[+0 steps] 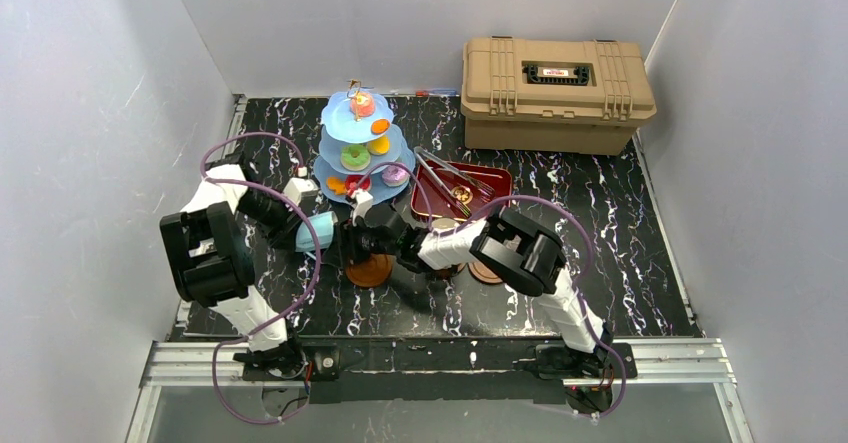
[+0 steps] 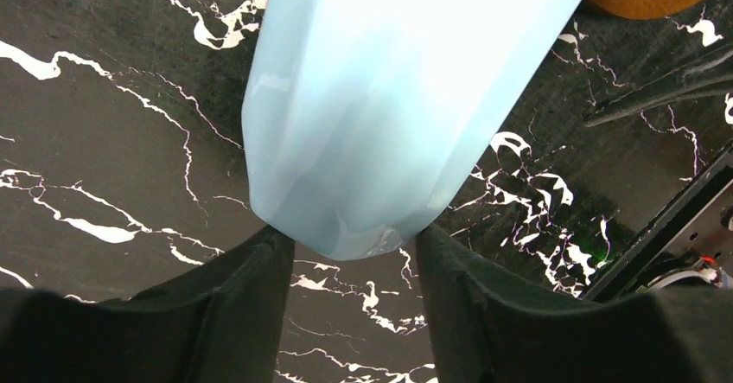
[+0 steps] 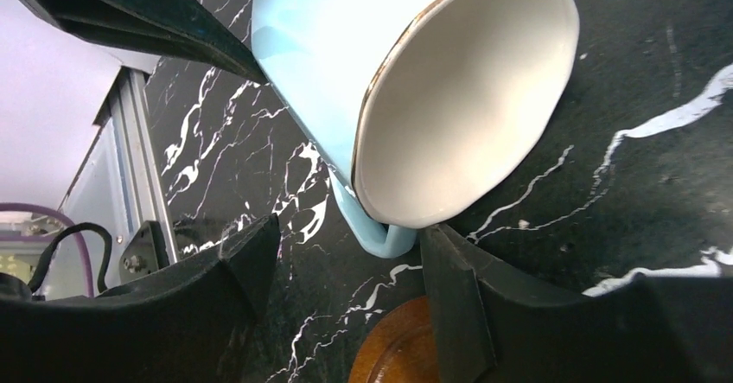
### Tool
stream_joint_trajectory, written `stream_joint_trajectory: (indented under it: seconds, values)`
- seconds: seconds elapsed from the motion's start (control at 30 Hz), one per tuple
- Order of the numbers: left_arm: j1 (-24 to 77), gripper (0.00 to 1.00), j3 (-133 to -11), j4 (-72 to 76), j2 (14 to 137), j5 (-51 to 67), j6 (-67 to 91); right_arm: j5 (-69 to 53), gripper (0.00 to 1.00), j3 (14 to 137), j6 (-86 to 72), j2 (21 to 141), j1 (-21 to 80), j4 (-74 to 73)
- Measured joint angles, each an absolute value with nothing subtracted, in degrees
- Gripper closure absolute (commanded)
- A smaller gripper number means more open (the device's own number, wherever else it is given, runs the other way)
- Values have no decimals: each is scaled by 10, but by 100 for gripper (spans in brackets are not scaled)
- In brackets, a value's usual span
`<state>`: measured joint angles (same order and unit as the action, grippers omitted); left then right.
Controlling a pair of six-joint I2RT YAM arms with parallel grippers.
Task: Serve the afternoon tea
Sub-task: Pick up the cup at the center of the board.
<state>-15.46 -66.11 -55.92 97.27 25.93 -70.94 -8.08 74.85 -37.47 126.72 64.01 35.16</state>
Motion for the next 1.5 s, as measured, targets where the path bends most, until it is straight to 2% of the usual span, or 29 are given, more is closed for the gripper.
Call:
stream_joint_trajectory:
  seconds: [0.2,0.43,0.63,0.9,1.17,1.5]
  values:
    - [-156,69,-648,-553,980,253,-709,-69,29,748,-384,1267,634,352]
    - [-152,73,-626,-555,1005,242,-714,-57,29,707,-370,1227,622,346]
    - [-151,72,-626,-557,1007,243,-709,-51,31,688,-364,1197,609,343]
    - [-152,57,-634,-612,949,251,-736,-44,31,688,-349,1197,597,341]
    - [-152,53,-700,-666,940,281,-739,-100,40,721,-345,1204,577,373]
    - [-153,53,-713,-693,940,295,-730,-140,54,784,-366,1264,575,400]
